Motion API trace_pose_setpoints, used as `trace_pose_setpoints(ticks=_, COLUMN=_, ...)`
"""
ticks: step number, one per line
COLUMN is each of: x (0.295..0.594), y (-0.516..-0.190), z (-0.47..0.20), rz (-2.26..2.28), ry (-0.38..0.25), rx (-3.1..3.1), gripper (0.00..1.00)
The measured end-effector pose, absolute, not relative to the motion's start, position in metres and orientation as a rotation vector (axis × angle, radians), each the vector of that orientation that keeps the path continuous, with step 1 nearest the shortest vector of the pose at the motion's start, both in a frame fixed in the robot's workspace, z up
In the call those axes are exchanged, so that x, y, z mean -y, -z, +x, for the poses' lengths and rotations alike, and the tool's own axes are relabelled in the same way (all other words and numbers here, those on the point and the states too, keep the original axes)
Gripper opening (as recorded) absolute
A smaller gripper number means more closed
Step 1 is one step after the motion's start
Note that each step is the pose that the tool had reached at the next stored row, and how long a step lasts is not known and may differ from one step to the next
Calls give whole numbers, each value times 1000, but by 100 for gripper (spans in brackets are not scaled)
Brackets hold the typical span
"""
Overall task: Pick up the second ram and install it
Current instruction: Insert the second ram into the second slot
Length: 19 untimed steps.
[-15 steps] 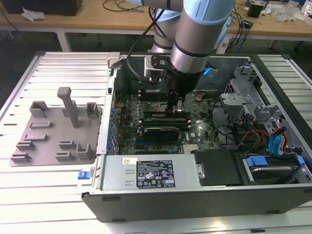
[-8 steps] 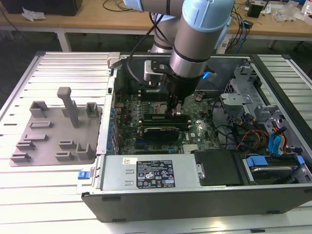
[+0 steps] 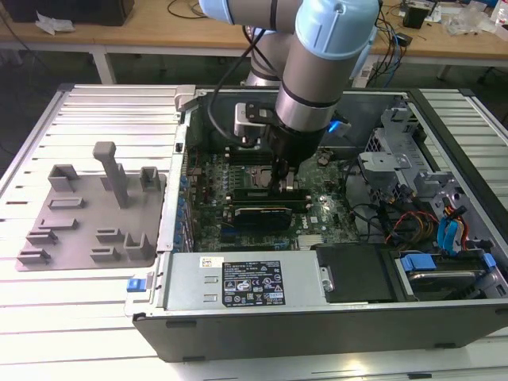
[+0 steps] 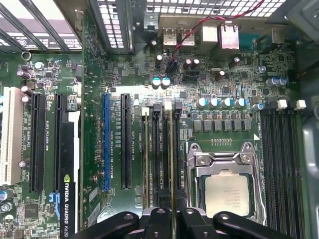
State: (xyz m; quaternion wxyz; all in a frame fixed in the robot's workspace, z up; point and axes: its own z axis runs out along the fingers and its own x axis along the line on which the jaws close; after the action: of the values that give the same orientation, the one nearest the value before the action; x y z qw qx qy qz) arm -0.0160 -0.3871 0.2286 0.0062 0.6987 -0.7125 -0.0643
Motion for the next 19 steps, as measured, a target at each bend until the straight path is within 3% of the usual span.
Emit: trace_pose_setpoints(ticks=19, x=384, y=-228, z=-18, rz=2188, ry=187, rx=2216, gripper=11)
